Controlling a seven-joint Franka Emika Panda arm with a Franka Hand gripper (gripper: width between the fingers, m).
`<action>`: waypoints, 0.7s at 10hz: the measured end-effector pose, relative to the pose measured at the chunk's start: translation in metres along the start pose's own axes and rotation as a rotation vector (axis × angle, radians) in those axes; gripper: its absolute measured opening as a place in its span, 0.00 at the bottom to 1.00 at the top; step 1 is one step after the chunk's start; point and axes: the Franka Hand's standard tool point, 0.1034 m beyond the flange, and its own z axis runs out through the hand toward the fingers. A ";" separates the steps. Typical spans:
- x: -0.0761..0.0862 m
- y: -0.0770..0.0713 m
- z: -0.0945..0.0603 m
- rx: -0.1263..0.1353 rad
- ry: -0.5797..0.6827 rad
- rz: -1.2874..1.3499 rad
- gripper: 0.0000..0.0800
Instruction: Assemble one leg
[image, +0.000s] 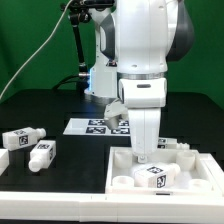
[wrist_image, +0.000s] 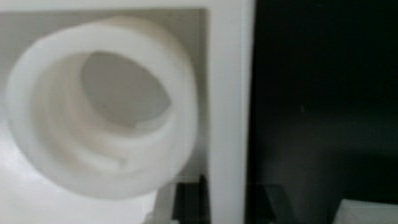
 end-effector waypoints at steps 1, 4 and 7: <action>0.000 0.000 0.000 0.000 0.000 0.011 0.07; 0.000 0.002 -0.002 -0.004 0.000 0.020 0.29; -0.001 0.004 -0.025 -0.037 -0.005 0.077 0.77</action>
Offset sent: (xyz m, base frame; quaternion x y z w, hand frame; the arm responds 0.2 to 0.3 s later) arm 0.0017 -0.0025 0.0070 -0.0101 -0.0097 0.0167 0.9998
